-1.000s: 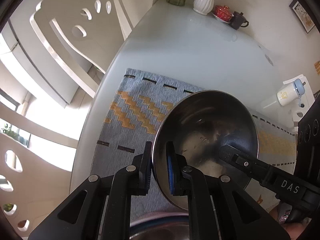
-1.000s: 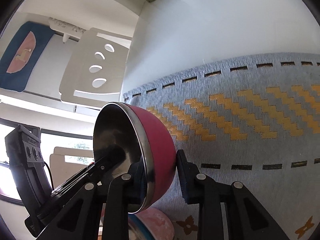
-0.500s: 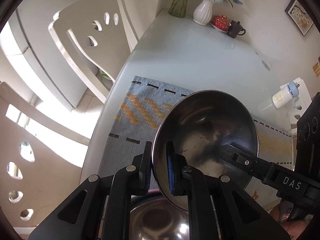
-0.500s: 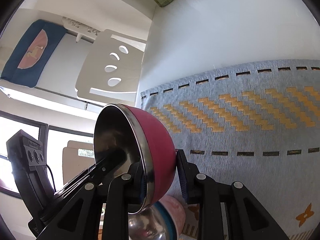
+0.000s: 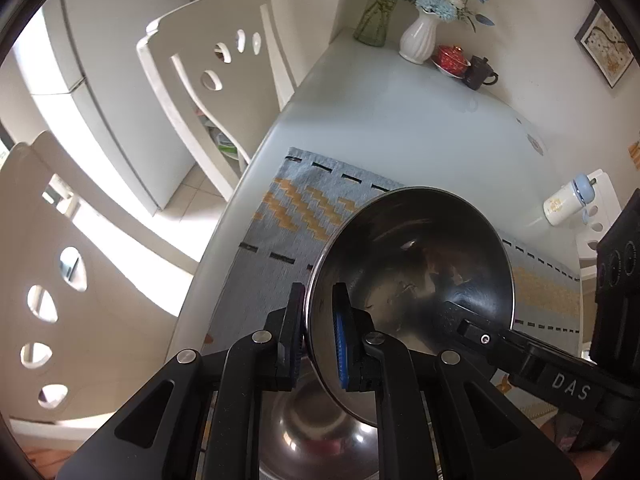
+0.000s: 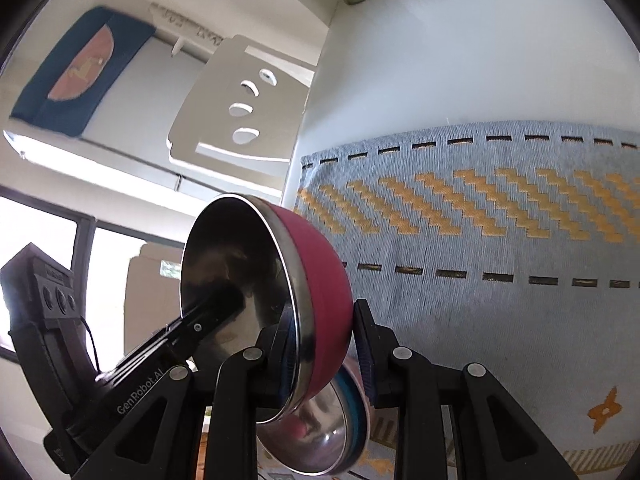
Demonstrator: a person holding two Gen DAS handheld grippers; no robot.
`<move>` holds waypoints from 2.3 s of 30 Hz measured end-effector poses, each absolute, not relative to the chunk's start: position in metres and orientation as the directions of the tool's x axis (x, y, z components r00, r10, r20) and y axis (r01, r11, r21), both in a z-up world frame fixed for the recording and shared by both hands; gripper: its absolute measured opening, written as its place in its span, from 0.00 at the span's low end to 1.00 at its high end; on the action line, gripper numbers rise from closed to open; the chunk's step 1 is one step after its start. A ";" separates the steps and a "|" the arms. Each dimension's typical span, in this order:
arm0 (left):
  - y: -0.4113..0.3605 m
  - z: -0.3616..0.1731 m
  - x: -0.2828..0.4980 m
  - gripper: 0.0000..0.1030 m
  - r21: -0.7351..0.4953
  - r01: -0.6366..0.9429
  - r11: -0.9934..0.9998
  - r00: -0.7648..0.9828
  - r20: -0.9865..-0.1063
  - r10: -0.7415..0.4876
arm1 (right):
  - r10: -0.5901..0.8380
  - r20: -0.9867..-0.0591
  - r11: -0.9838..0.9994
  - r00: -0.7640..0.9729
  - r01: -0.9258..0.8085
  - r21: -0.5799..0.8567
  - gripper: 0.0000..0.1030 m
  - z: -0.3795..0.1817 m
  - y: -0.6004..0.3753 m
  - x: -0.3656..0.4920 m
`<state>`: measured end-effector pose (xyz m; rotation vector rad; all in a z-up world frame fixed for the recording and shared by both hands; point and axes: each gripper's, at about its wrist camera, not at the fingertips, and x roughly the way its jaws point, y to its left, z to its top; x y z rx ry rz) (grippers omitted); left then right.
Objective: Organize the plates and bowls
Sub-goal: 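Lift the pink-bottomed steel bowl and lower it into the blue steel bowl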
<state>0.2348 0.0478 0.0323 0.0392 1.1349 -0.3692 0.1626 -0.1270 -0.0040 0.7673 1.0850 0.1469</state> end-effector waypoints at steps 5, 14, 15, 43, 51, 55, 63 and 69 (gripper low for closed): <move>0.056 0.035 0.227 0.10 -0.172 0.285 0.943 0.373 -0.886 -0.274 | 0.454 -0.757 0.769 0.470 0.222 0.600 0.25 0.003 -0.118 0.157; 0.065 0.038 0.211 0.10 -0.175 0.260 0.950 0.382 -0.885 -0.268 | 0.472 -0.754 0.769 0.457 0.205 0.605 0.26 0.007 -0.111 0.149; 0.066 0.038 0.210 0.10 -0.175 0.259 0.950 0.383 -0.884 -0.267 | 0.472 -0.755 0.770 0.455 0.203 0.604 0.26 0.007 -0.111 0.148; 0.096 0.011 0.173 0.10 -0.224 0.172 0.959 0.333 -0.903 -0.271 | 0.463 -0.814 0.824 0.351 0.167 0.541 0.26 -0.002 -0.085 0.131; 0.103 0.002 0.172 0.12 -0.224 0.154 0.962 0.329 -0.907 -0.263 | 0.471 -0.818 0.823 0.330 0.169 0.543 0.27 -0.012 -0.078 0.131; 0.102 0.001 0.169 0.12 -0.204 0.161 0.966 0.337 -0.908 -0.248 | 0.471 -0.823 0.825 0.319 0.170 0.538 0.27 -0.015 -0.075 0.132; 0.104 0.001 0.168 0.12 -0.201 0.165 0.966 0.334 -0.910 -0.246 | 0.459 -0.830 0.833 0.318 0.170 0.526 0.27 -0.014 -0.073 0.133; 0.106 0.004 0.166 0.13 -0.197 0.169 0.966 0.343 -0.907 -0.245 | 0.456 -0.833 0.833 0.314 0.178 0.524 0.27 -0.015 -0.071 0.133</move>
